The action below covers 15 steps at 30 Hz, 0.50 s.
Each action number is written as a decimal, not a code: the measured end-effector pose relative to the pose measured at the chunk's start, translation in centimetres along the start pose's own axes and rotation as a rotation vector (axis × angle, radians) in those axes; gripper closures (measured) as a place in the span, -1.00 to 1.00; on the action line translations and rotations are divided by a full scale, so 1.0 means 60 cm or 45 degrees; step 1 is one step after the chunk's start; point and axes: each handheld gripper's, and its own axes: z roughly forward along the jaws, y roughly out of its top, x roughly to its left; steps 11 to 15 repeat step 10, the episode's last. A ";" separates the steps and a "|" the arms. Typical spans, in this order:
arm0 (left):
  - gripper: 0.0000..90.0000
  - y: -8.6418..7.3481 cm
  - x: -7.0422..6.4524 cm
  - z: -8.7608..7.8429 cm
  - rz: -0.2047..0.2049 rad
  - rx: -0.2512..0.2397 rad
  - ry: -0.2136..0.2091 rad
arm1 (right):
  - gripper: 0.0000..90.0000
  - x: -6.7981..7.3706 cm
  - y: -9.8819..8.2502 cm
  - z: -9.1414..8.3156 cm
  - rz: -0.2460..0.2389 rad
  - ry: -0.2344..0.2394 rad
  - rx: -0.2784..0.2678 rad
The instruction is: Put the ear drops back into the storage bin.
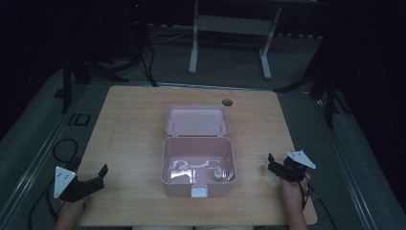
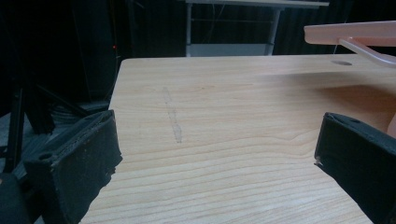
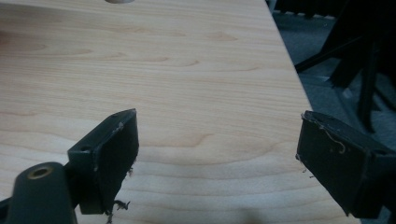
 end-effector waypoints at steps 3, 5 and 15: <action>-0.99 0.000 0.000 0.000 0.000 0.000 0.000 | -0.72 0.002 0.000 0.001 -0.007 -0.011 -0.009; -0.99 0.000 0.000 0.000 -0.001 0.000 -0.001 | -0.72 0.003 -0.001 0.001 -0.014 -0.021 -0.007; -0.99 0.000 0.000 0.000 -0.001 0.001 0.000 | -0.72 0.003 -0.002 0.003 -0.018 -0.022 -0.002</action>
